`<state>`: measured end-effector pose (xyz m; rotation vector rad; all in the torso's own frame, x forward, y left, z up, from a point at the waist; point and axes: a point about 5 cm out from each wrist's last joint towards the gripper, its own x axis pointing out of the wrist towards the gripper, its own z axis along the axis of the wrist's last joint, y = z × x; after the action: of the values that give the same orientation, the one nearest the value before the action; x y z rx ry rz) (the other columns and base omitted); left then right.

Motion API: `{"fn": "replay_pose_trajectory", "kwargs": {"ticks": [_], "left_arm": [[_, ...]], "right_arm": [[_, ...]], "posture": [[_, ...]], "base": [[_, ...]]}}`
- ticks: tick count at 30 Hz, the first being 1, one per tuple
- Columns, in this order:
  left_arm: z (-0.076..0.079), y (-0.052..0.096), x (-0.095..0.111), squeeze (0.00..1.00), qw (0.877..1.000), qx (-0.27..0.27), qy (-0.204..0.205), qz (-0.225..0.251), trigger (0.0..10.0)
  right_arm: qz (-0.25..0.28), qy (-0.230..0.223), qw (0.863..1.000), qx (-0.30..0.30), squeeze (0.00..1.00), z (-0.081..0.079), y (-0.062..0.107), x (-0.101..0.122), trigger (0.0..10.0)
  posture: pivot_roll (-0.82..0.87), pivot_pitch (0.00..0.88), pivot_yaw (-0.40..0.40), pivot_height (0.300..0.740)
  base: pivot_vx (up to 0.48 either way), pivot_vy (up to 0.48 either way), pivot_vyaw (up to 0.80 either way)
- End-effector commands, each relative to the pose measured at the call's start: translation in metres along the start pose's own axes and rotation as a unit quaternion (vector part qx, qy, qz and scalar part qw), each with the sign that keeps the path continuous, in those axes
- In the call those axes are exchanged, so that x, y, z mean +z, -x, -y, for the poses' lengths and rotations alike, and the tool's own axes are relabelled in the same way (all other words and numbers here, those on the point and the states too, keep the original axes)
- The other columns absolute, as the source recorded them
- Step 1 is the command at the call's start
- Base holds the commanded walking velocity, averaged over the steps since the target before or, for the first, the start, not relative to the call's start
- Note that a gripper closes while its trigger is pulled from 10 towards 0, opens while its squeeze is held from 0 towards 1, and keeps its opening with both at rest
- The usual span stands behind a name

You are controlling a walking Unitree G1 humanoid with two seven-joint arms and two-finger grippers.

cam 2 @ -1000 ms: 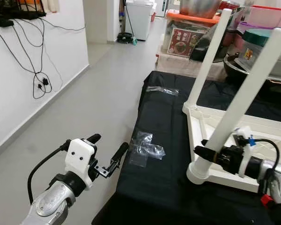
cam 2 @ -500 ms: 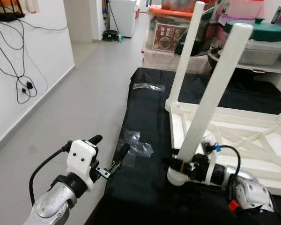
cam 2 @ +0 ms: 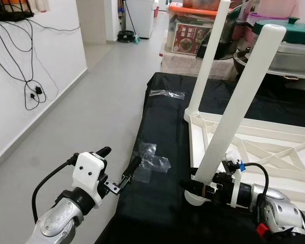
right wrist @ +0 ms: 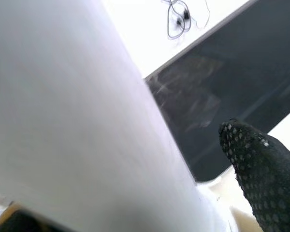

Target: Building children table

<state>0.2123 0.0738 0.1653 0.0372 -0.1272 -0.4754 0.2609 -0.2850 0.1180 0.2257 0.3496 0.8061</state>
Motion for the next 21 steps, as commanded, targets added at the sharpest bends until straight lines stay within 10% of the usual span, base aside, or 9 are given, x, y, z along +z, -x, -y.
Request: {"fn": "replay_pose_trajectory", "kwargs": {"ticks": [1, 17, 21], "left_arm": [[-0.001, 0.001, 0.000, 0.00, 1.000, 0.001, -0.001, 0.000, 10.0], [-0.002, 0.000, 0.001, 0.00, 1.000, 0.003, -0.002, 0.001, 10.0], [-0.003, -0.001, 0.000, 0.00, 1.000, 0.004, -0.003, 0.001, 10.0]], "right_arm": [[0.019, 0.015, 0.999, -0.034, 0.00, 0.006, 0.002, 0.006, 10.0], [0.124, -0.002, 0.992, 0.039, 0.00, -0.006, -0.010, 0.040, 10.0], [0.218, 0.006, 0.975, 0.040, 0.00, -0.003, 0.002, 0.073, 10.0]], "posture": [[0.08, 0.003, -0.057, 0.740], [0.08, 0.010, -0.056, 0.740], [0.07, 0.010, -0.052, 0.740]], "base": [[0.000, 0.000, 0.00], [0.000, 0.000, 0.00], [0.000, 0.000, 0.00]]}}
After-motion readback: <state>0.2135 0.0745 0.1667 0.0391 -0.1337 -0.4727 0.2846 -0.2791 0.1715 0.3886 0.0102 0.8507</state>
